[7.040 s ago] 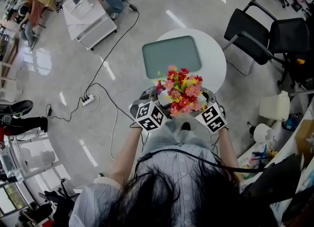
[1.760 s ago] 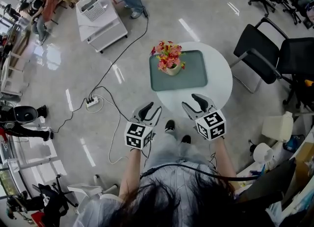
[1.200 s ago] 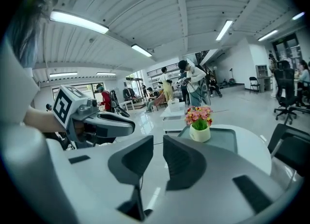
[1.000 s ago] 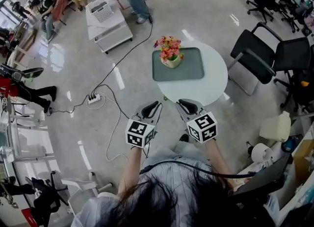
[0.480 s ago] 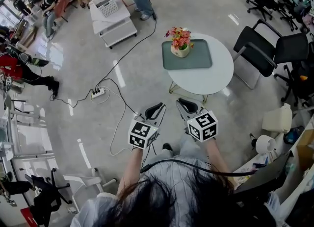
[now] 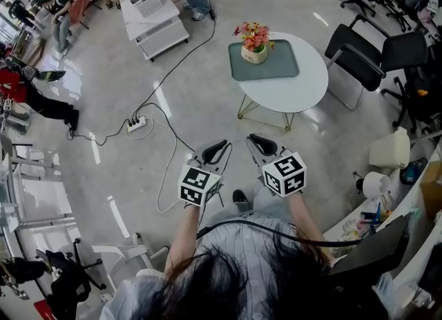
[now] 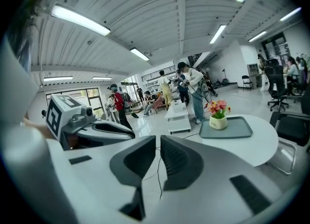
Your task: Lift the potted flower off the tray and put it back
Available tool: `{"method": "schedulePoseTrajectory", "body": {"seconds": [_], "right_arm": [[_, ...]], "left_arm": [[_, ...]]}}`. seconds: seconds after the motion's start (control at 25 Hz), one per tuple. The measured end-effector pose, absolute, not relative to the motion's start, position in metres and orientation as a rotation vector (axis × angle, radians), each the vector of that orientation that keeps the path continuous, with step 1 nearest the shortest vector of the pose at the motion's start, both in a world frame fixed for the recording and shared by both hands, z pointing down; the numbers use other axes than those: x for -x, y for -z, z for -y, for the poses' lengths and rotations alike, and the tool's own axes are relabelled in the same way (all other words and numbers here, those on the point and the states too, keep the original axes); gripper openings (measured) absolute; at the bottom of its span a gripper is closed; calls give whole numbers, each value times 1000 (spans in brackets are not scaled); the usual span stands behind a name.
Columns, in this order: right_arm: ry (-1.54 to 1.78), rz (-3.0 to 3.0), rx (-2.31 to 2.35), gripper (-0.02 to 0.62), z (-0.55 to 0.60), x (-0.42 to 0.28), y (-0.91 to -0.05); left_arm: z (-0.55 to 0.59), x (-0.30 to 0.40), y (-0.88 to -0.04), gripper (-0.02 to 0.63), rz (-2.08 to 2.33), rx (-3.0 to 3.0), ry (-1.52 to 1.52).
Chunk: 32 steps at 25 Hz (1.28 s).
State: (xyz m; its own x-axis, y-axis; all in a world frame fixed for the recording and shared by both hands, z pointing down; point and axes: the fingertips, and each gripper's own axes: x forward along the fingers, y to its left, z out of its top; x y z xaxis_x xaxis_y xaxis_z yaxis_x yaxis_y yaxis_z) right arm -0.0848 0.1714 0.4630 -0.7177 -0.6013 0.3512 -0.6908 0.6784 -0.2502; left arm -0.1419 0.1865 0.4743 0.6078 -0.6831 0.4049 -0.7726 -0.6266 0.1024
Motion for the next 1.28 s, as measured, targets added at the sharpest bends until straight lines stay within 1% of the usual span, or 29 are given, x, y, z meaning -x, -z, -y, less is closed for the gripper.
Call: {"method": "schedulePoseTrajectory", "body": {"seconds": [0.44,0.96,1.28], "right_arm": [[-533,2644,-1064,52,-193,88,-463],[-516,2637,-1078,52,-202,75,-462],[-519,2638,-1066,52,-208,83,-462]], "left_arm": [[-206,144,-473,57,1169,-2585,-448],[-213,128,-471,57,1154,-2608,-438],[-219,135,-467,57,1177,-2612,-430]]}}
